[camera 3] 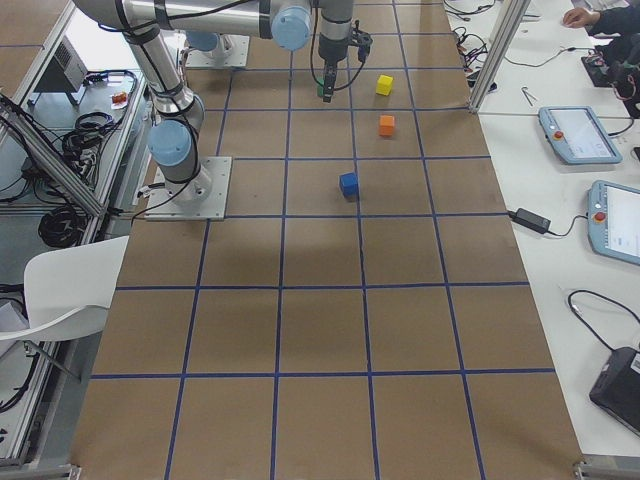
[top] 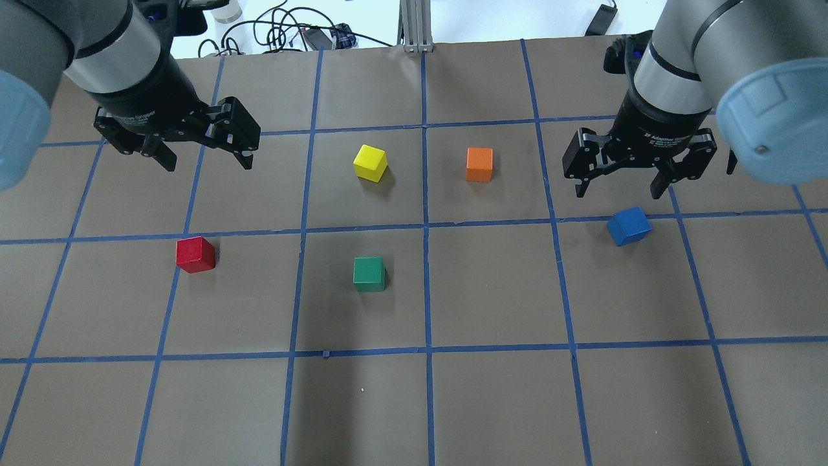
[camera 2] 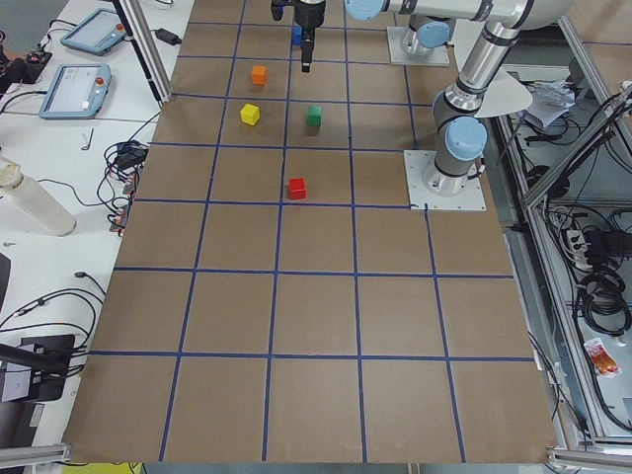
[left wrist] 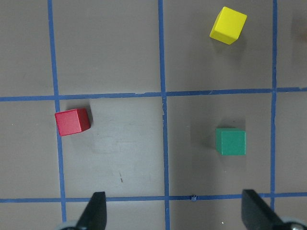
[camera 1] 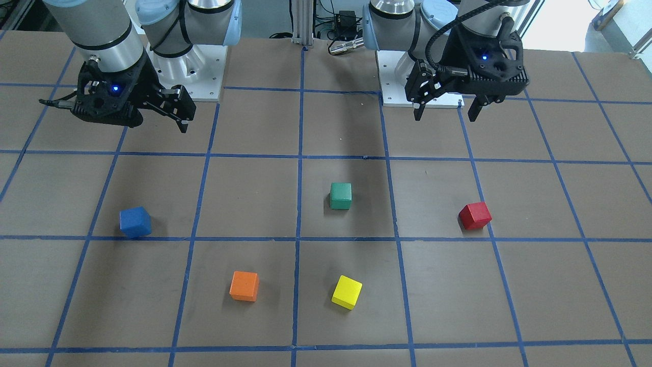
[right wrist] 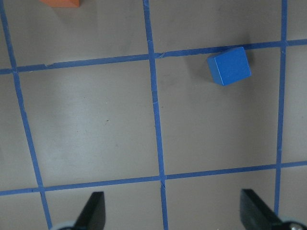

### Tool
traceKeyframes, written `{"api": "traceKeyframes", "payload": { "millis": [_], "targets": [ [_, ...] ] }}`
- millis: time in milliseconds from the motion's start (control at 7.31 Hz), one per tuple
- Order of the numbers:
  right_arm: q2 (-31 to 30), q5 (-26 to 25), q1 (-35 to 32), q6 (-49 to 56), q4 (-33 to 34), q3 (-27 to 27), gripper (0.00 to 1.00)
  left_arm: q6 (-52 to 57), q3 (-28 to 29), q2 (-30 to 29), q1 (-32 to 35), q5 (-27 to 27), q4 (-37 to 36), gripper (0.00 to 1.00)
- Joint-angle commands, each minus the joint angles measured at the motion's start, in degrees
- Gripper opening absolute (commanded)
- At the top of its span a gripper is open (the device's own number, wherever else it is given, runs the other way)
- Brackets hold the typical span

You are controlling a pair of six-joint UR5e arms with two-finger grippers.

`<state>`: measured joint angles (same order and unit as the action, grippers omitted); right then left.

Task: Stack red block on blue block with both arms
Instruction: 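Move the left gripper down over the red cube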

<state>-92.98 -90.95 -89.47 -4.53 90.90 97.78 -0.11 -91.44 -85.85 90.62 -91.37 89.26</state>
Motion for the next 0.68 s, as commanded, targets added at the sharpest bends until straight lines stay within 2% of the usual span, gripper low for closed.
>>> {"api": "traceKeyframes", "payload": {
  "millis": [0, 410, 547],
  "targets": [
    [-0.09, -0.02, 0.00, -0.13, -0.10, 0.13, 1.00, -0.16, 0.38, -0.46, 0.00, 0.14, 0.04, 1.00],
    [-0.09, 0.07, 0.00, -0.48, 0.07, 0.04, 1.00, 0.80, -0.84, -0.63, -0.87, 0.23, 2.41, 1.00],
    [-0.09, -0.02, 0.00, -0.48, -0.02, 0.13, 1.00, 5.16, -2.23, -2.12, -2.19, -0.21, 1.63, 1.00]
  ]
}}
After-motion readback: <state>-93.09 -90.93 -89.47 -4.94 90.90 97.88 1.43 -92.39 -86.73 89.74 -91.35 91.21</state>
